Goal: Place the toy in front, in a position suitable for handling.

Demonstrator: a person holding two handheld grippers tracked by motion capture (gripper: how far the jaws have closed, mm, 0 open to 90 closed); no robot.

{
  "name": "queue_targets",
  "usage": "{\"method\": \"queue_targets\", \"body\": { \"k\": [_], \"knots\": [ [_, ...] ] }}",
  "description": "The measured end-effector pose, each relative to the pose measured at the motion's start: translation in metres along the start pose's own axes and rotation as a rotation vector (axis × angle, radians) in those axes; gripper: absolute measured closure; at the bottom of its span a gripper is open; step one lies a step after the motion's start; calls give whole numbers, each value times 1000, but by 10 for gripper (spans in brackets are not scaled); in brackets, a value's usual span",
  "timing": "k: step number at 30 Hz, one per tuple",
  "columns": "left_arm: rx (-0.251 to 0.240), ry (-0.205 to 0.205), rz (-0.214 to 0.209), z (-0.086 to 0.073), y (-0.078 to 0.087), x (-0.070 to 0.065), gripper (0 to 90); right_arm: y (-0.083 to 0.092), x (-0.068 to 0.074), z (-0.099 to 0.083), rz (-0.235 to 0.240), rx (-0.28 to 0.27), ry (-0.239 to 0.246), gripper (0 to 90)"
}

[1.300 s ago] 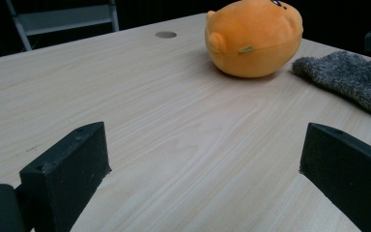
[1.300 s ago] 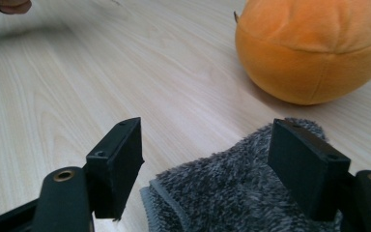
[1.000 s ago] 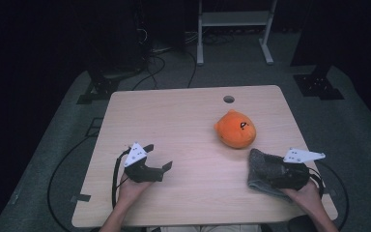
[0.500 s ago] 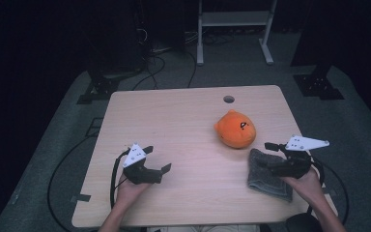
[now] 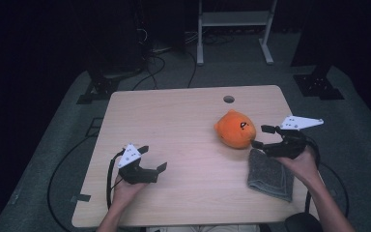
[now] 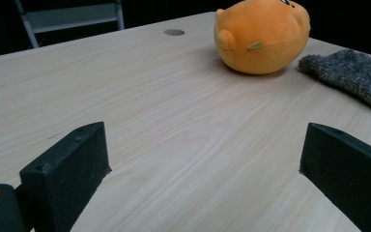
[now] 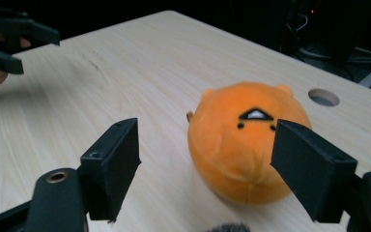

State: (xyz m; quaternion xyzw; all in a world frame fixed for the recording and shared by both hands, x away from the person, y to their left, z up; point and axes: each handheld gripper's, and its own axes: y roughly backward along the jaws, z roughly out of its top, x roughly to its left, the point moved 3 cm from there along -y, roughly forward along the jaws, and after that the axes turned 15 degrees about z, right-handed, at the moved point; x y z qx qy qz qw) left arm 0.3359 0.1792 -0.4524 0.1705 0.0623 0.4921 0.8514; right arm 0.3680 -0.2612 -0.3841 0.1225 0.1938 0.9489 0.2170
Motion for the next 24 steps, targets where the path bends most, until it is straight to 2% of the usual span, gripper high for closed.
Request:
{"method": "queue_targets", "body": {
  "k": [6, 12, 15, 24],
  "knots": [
    [-1, -5, -1, -1, 2, 1, 26, -14, -10, 11, 1, 5, 7, 244],
    [-4, 2, 3, 0, 1, 3, 26, -32, -27, 18, -3, 18, -20, 243],
    [-4, 2, 3, -1, 2, 3, 26, -41, -35, 18, -7, 37, -58, 243],
    [-11, 6, 10, 0, 2, 5, 26, -64, -56, 8, -62, 72, -103, 243]
  ]
}}
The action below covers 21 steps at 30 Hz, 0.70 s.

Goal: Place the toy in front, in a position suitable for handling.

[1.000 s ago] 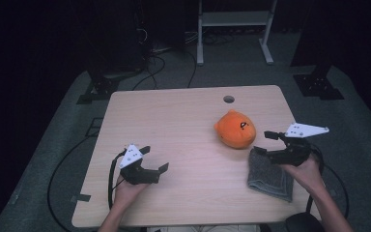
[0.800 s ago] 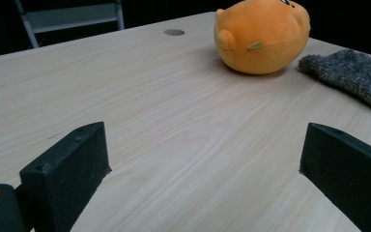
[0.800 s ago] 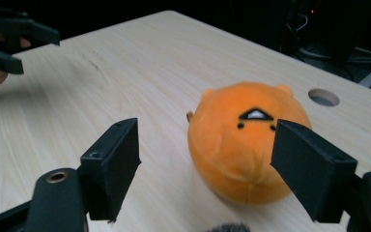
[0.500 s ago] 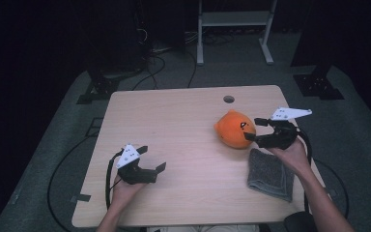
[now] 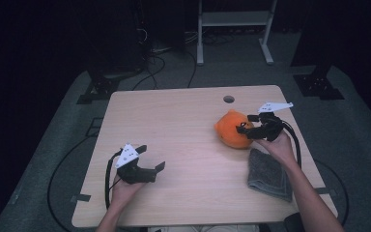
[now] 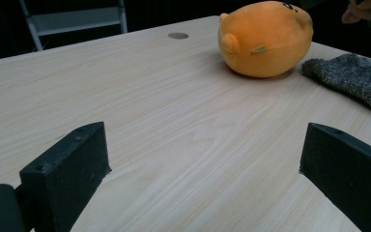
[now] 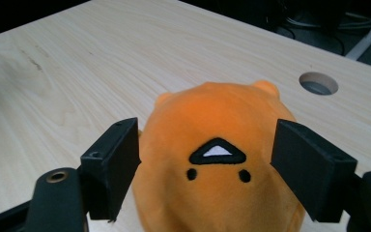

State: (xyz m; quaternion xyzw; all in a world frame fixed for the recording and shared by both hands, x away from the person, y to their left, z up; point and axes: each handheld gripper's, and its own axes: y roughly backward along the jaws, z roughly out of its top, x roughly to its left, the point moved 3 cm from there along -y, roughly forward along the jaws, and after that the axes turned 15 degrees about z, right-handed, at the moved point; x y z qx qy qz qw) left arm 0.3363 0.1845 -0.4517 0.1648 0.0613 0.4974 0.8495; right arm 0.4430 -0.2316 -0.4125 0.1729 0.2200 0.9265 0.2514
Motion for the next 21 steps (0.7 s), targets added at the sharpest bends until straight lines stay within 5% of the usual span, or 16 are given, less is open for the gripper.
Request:
{"method": "queue_targets", "body": {
  "k": [6, 11, 21],
  "knots": [
    [3, 2, 3, -1, 0, 1, 26, -13, -7, -7, -55, 5, -4, 283],
    [1, 16, 2, -1, 1, 2, 26, -18, -8, -15, -101, -2, 7, 423],
    [2, 26, -3, -1, 0, 2, 28, -19, -9, -21, -117, -12, -2, 623]
  ]
}}
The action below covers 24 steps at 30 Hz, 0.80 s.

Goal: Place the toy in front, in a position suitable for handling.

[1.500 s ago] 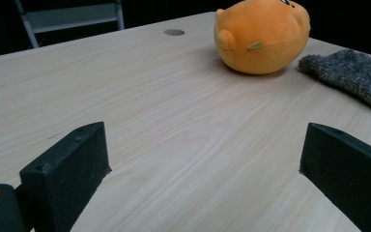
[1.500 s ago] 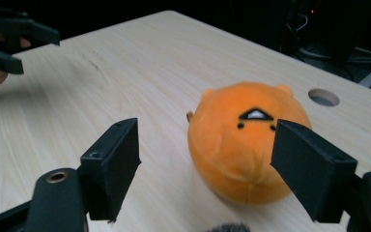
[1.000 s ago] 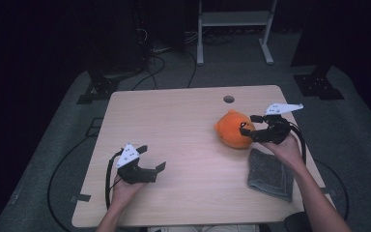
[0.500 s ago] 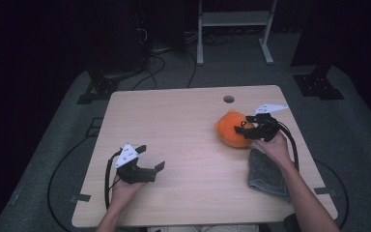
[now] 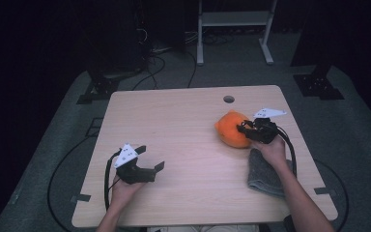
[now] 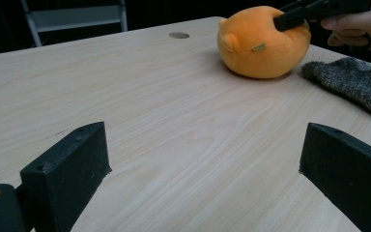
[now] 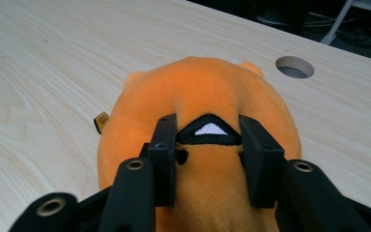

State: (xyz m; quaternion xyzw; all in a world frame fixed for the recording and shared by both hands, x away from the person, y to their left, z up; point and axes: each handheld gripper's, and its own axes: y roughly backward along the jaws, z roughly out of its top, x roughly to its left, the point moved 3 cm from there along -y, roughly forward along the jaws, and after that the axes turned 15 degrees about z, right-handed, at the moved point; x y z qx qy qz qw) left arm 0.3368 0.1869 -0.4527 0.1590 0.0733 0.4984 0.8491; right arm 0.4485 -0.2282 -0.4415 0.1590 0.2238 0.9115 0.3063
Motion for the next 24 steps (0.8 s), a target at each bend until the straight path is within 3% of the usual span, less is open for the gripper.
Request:
{"method": "queue_targets", "body": {
  "k": [6, 14, 21, 24],
  "knots": [
    [-3, -8, 12, 0, 1, 2, 28, 5, 1, 4, 5, -27, -14, 650],
    [-6, -13, 14, 1, 2, 1, 28, 17, 11, 14, 33, -59, 8, 676],
    [-10, -13, 12, 1, 2, 0, 28, 28, 29, 19, 114, -86, 29, 681],
    [-7, -27, 12, 1, 1, -2, 28, 30, 45, 23, 179, -96, 50, 683]
  ]
}}
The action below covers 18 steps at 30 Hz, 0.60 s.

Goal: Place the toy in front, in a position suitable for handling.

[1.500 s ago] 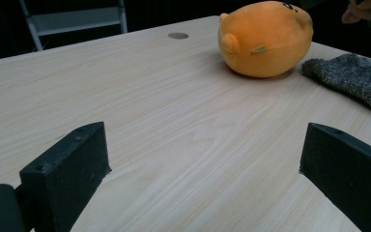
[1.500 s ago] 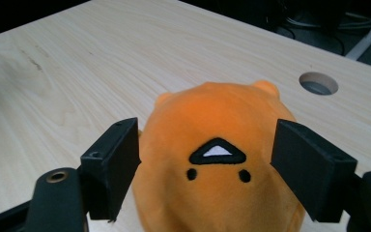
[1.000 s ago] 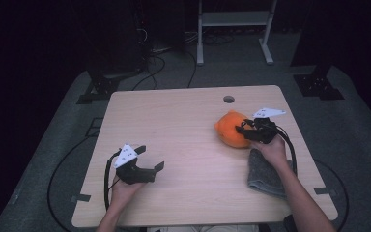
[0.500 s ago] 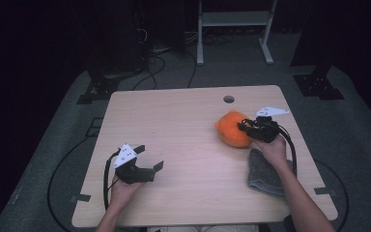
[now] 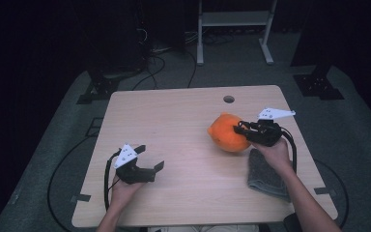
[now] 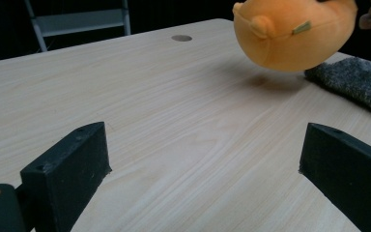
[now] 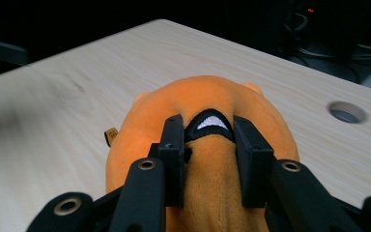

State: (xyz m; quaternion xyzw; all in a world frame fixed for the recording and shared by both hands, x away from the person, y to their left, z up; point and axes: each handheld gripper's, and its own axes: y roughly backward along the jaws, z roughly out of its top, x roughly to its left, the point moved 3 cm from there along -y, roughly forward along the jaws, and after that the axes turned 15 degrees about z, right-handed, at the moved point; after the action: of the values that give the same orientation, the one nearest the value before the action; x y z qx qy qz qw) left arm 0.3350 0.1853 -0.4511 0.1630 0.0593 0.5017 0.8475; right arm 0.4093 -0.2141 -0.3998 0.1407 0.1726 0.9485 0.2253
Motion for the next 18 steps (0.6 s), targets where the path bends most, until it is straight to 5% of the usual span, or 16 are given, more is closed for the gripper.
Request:
{"method": "queue_targets", "body": {
  "k": [8, 18],
  "knots": [
    [-6, -21, -16, 1, 1, -4, 28, -17, 38, 4, 141, 22, 63, 682],
    [-28, 2, -43, 3, 3, -4, 28, -39, 64, -9, 249, 70, 119, 681]
  ]
}}
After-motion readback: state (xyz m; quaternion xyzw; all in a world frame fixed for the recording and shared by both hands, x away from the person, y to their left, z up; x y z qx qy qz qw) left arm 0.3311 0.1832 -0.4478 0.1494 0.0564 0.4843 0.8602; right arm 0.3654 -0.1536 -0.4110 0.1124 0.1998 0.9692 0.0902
